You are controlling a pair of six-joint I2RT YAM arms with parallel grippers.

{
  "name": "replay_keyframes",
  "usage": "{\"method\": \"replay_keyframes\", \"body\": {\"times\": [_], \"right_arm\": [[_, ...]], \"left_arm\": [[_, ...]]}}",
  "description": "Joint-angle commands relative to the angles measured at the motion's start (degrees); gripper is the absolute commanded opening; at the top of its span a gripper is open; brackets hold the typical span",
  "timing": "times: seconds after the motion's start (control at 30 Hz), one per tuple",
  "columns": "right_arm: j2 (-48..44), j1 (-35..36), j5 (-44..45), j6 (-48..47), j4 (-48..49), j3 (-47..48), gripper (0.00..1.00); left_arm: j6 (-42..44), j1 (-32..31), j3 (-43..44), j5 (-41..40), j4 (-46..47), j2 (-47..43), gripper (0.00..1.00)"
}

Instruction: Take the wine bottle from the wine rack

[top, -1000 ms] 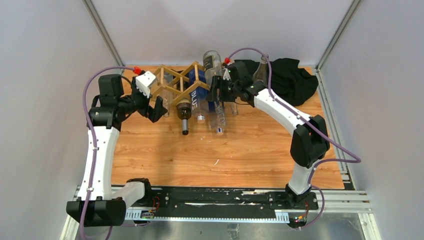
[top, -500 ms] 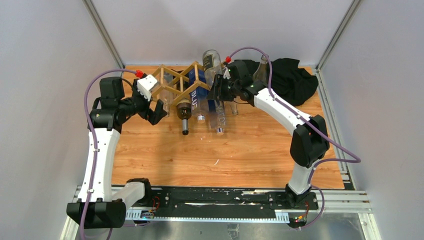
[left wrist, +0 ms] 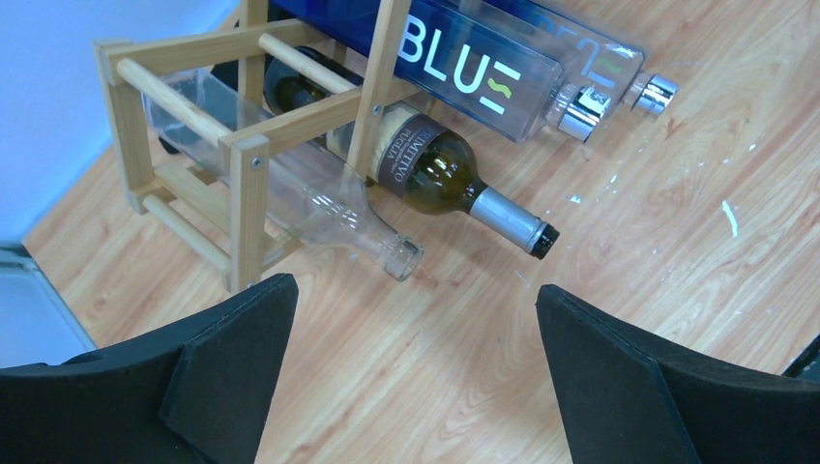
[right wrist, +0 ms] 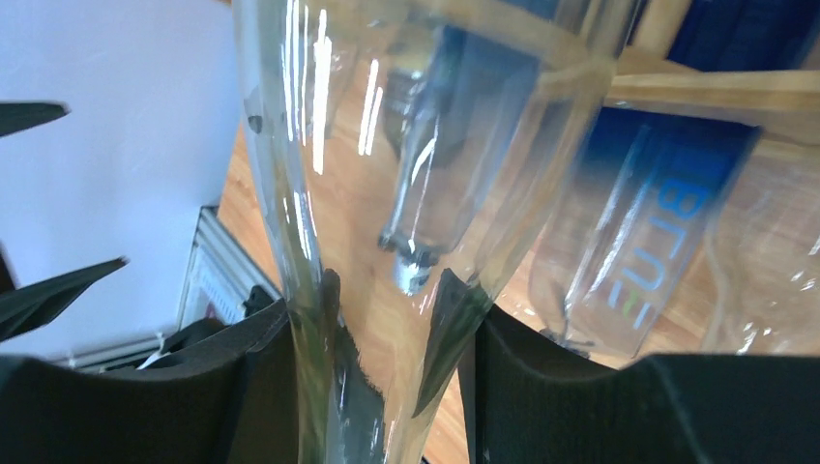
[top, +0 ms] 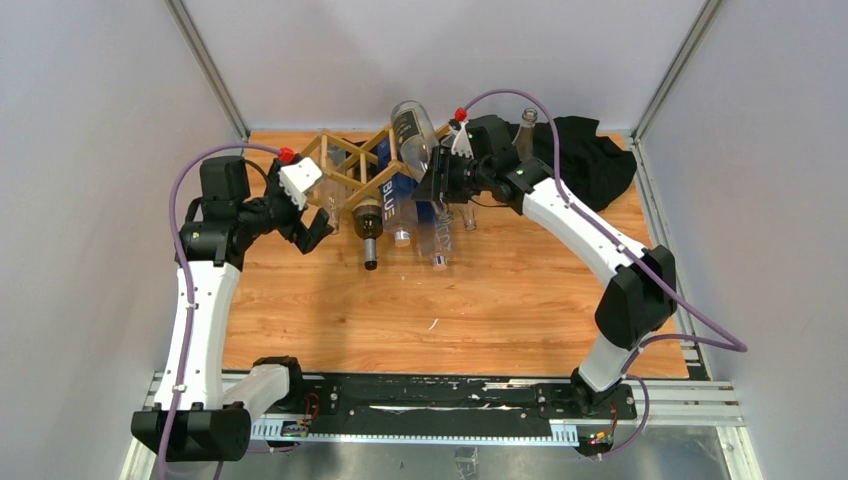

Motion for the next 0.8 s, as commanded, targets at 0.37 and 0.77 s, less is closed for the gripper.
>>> {"method": "replay_keyframes", "body": {"times": [0.37,0.77], "right_arm": [[-8.8,2.3,-13.6,-4.0,4.7,3.6,0.00],[-11.0,9.5,-13.6,-6.2,1.5,2.5,0.00]], "left_arm": [[17.1,-7.3,0.9,0.8,-0.4,-0.8,1.00],[27.2,-8.5,-2.8,1.1,2.5,-4.6,1.00]]}}
